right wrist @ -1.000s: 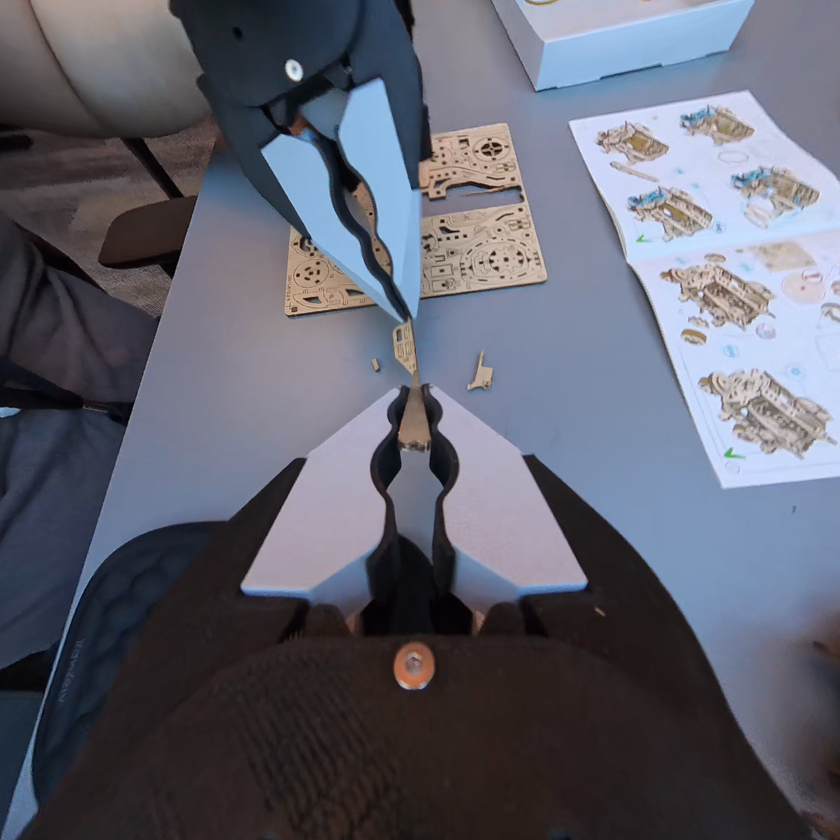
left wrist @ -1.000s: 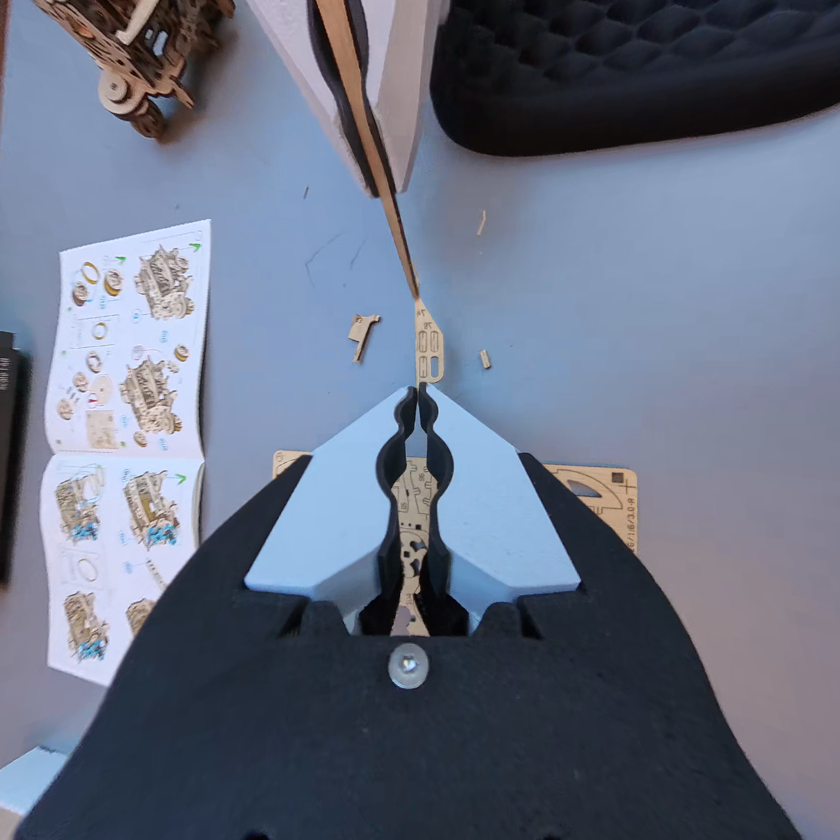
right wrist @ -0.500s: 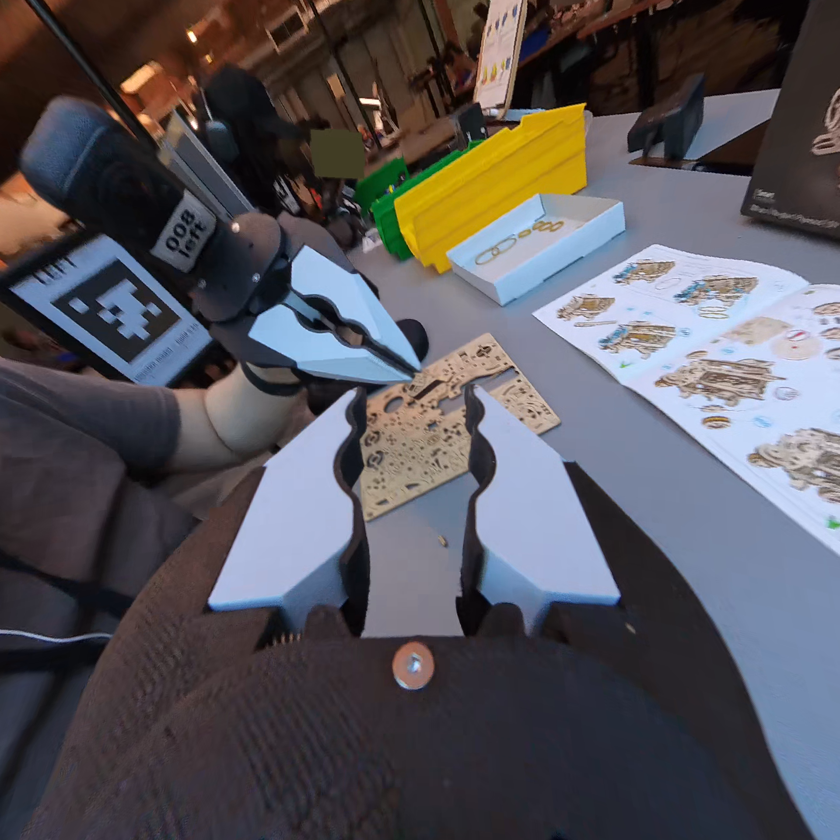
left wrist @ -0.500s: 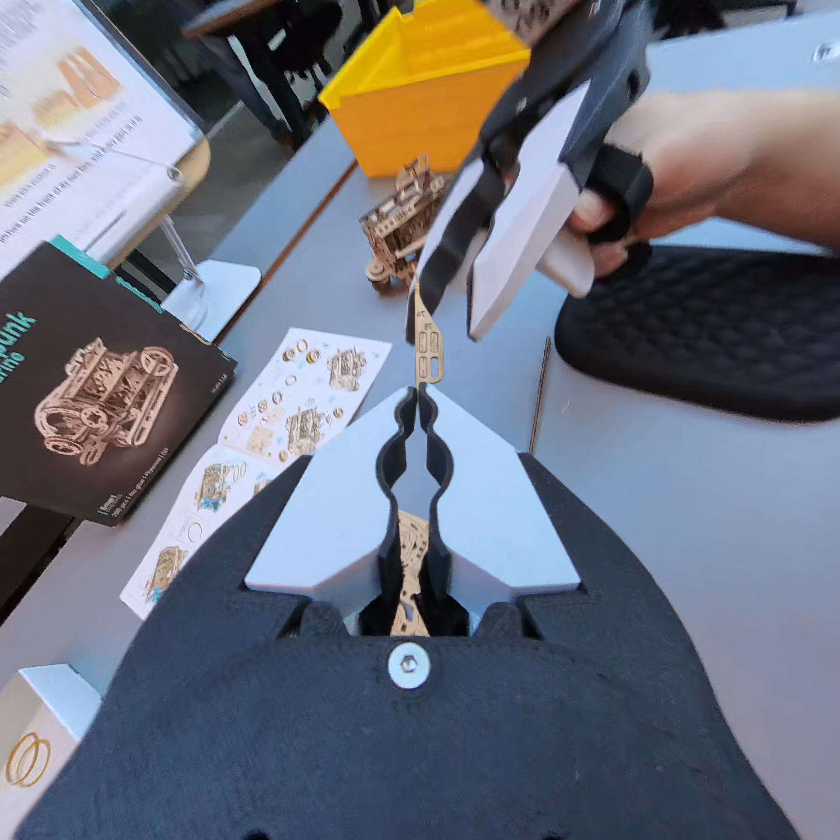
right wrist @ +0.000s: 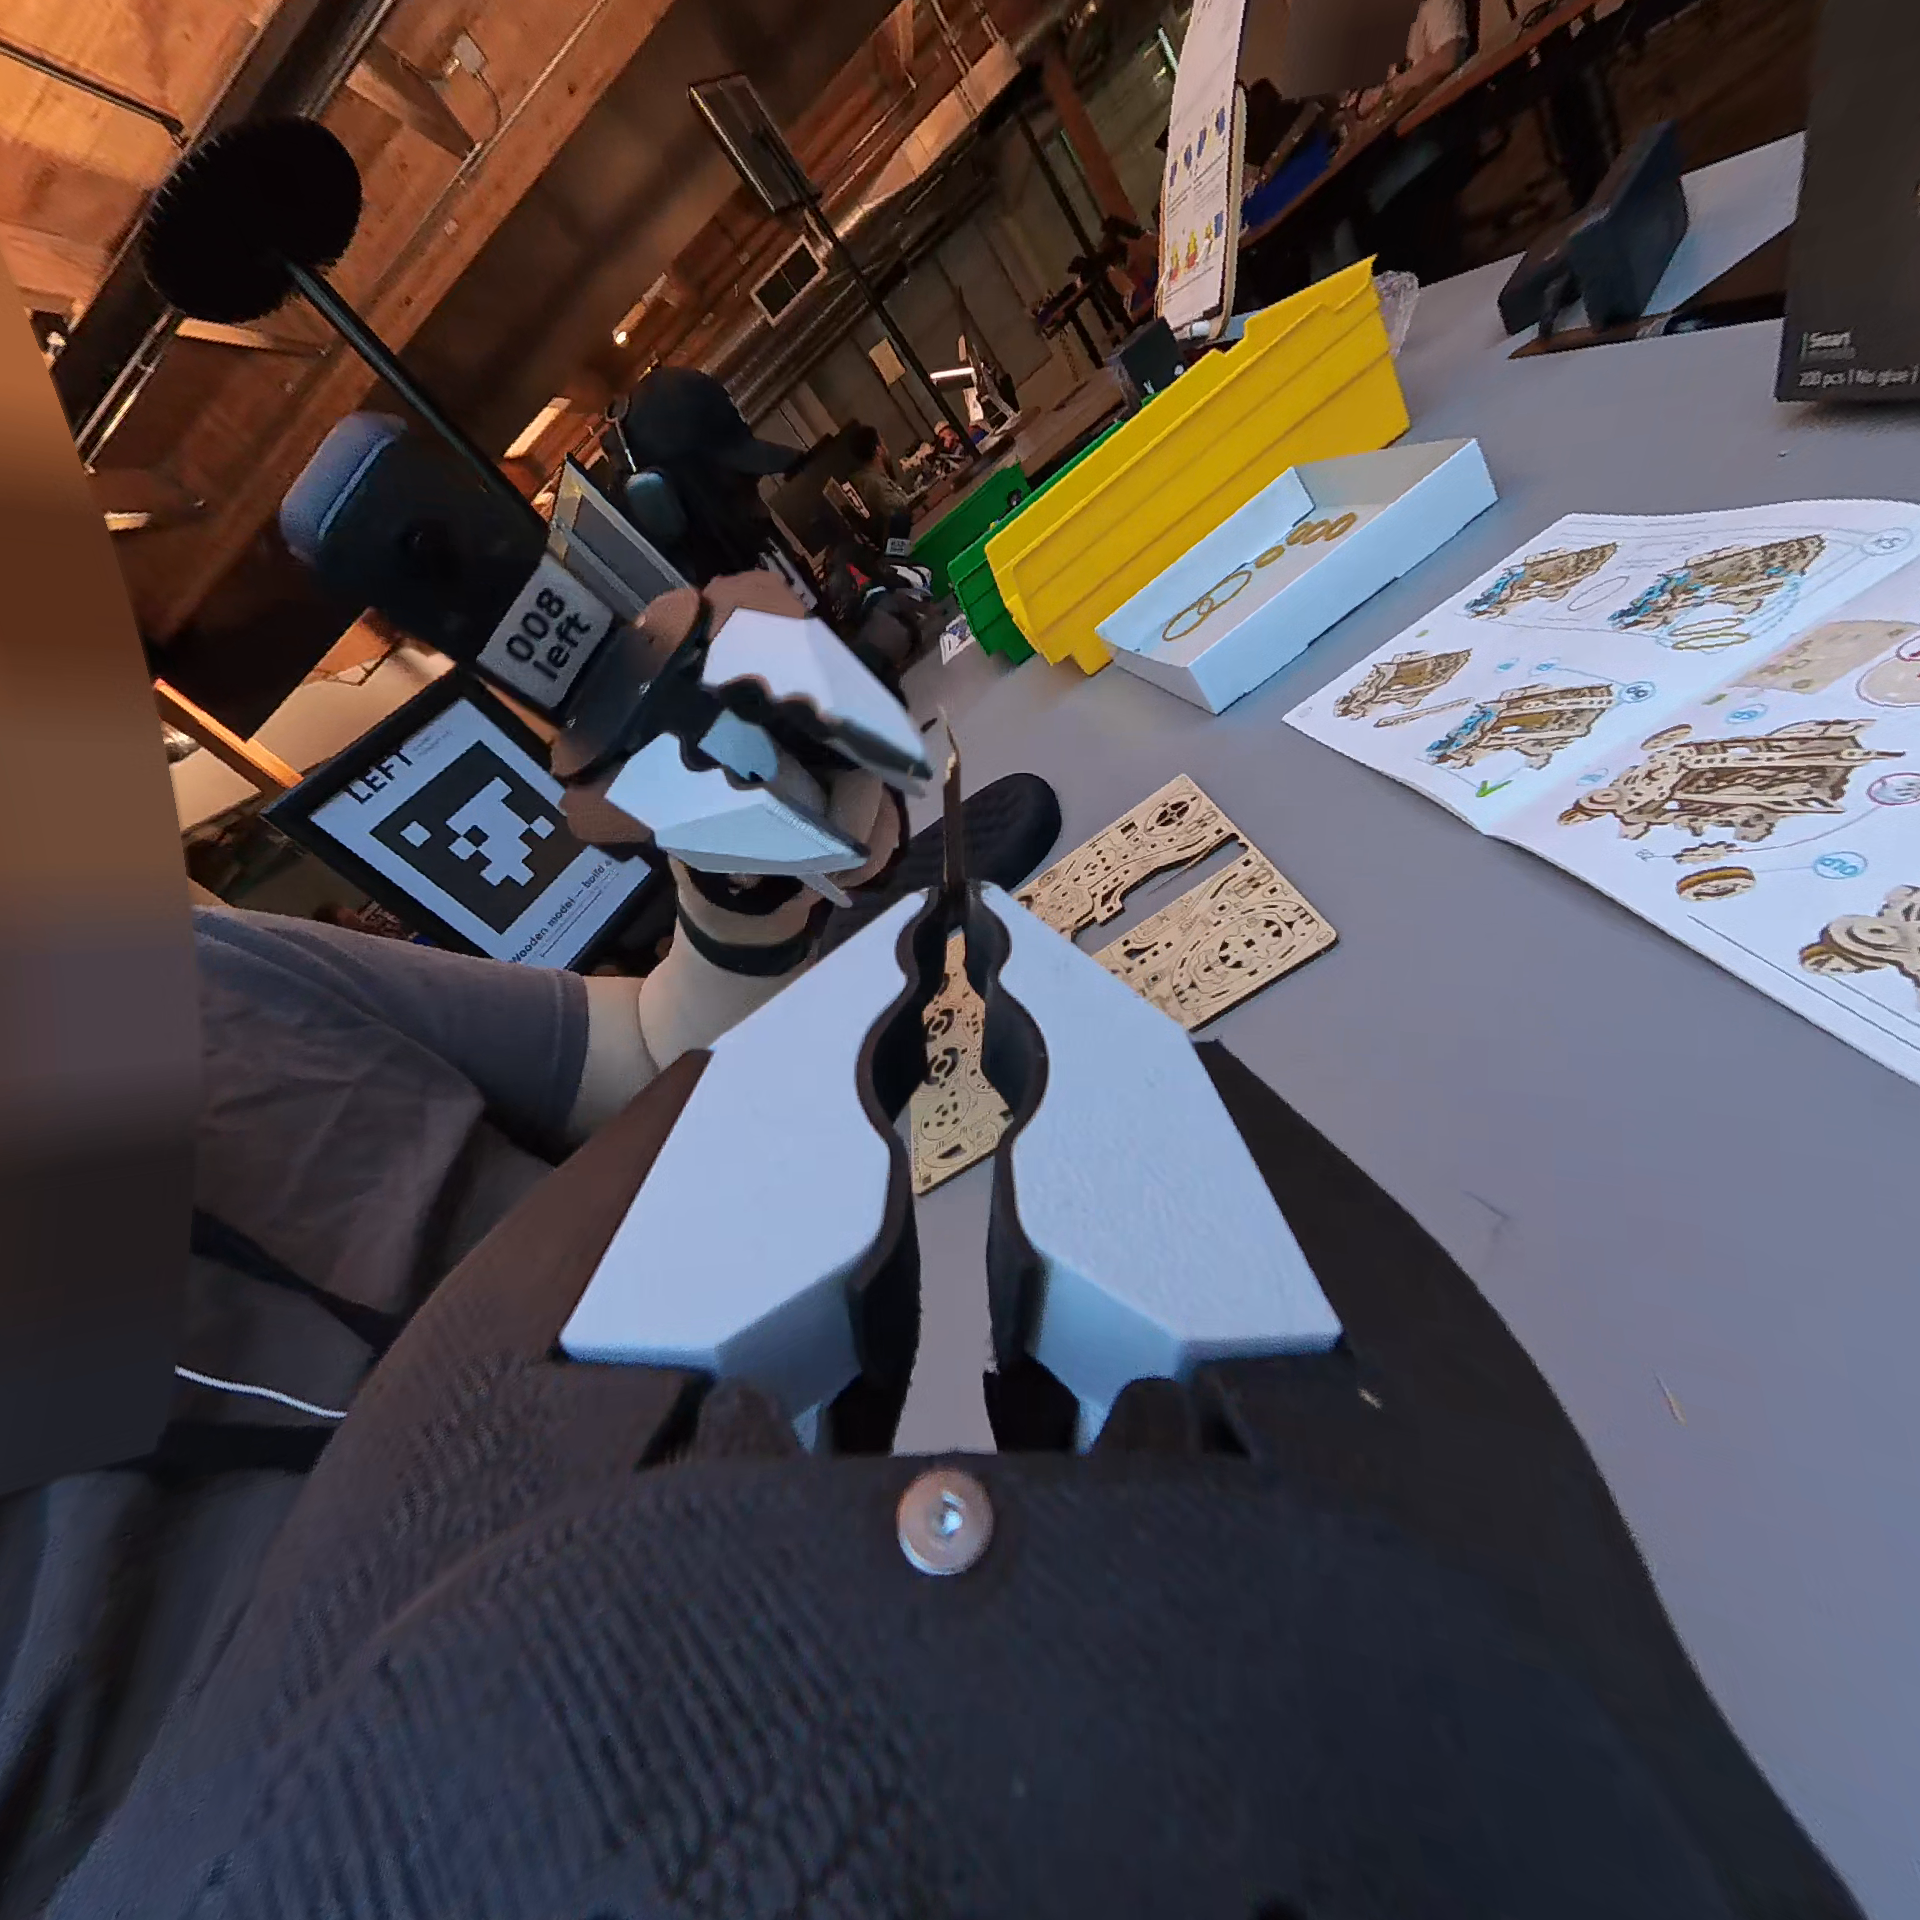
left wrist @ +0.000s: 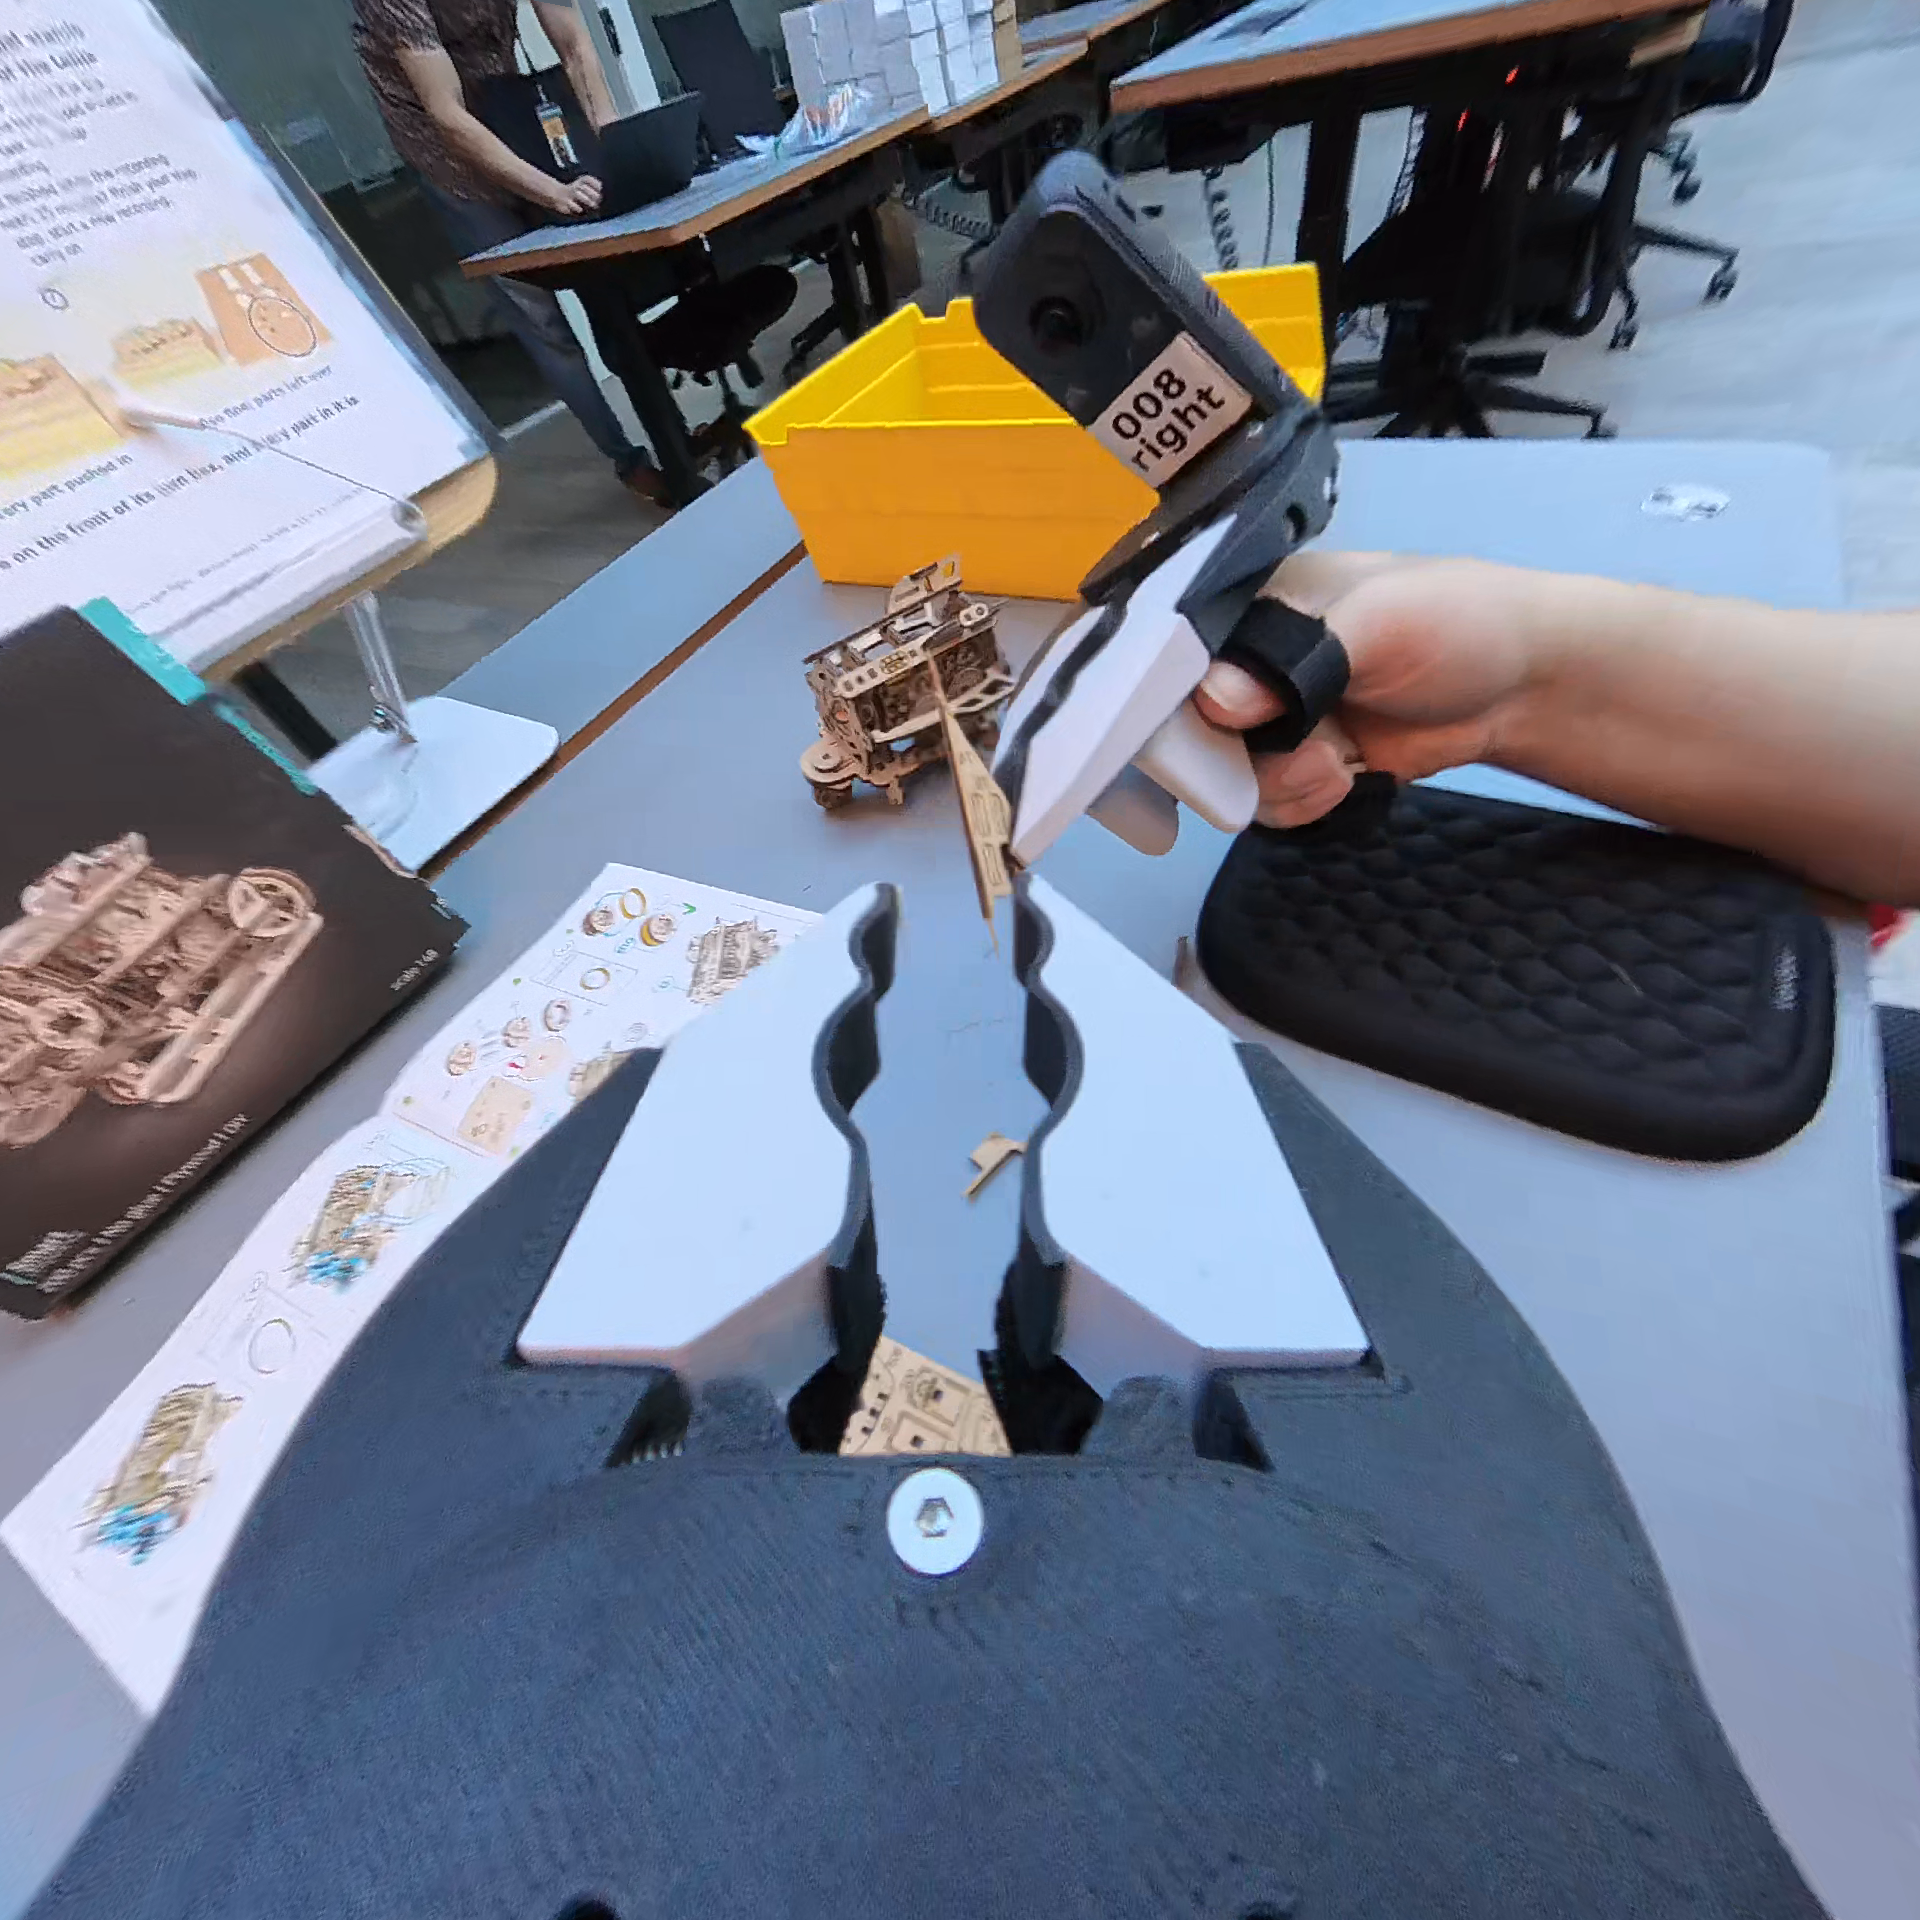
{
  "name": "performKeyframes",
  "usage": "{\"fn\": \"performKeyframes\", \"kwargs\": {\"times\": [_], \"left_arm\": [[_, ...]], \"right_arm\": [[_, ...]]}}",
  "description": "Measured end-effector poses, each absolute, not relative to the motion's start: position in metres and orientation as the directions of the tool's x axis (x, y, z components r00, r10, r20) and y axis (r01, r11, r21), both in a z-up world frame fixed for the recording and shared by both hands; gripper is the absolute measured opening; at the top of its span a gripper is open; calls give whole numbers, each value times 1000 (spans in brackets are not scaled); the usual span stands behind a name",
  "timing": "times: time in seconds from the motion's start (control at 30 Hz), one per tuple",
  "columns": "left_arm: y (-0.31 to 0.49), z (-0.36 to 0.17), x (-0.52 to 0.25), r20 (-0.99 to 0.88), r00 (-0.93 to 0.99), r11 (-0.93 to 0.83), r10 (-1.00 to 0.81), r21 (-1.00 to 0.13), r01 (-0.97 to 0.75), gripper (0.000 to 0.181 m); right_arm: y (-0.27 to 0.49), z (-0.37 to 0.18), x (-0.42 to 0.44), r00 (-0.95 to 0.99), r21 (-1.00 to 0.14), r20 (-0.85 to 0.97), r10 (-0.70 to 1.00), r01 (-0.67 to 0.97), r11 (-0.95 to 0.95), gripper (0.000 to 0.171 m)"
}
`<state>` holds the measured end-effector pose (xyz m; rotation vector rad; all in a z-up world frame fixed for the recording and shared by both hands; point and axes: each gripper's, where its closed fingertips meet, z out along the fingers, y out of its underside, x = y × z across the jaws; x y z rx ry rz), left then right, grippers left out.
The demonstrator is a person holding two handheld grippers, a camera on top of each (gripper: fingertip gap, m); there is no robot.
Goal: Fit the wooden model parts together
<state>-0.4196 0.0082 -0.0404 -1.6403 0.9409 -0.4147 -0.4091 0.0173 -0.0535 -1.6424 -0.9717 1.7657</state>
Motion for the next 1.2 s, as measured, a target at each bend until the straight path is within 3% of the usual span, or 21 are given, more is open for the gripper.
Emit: {"fn": "performKeyframes", "kwargs": {"times": [0.03, 0.13, 0.27, 0.37, 0.67, 0.8, 1.2], "left_arm": [[8, -41, -419, -157, 608, -70, -778, -941, -331, 21], [7, -52, -412, -6, 535, -191, -845, -931, -312, 25], [7, -71, -408, 99, 458, -287, -883, -887, -362, 12], [8, -79, -408, 97, 431, -286, -897, -871, -400, 3], [8, -88, -408, 98, 428, -296, -899, -856, -424, 2], [4, -80, -407, 143, 402, -308, -905, -871, -383, 1], [3, -91, -407, 164, 420, -332, -893, -869, -368, 2]], "right_arm": [[14, -55, -410, -126, -795, -607, 785, 110, -597, 1], [12, -64, -413, -94, -811, -581, 809, 159, -564, 2], [9, -72, -416, -73, -822, -555, 829, 203, -532, 2], [9, -77, -415, -50, -835, -523, 851, 231, -500, 2], [9, -86, -416, -20, -846, -480, 877, 275, -456, 1], [7, -76, -417, -45, -877, -446, 894, 222, -426, 2], [5, -88, -417, -34, -846, -479, 877, 283, -451, 1]]}}
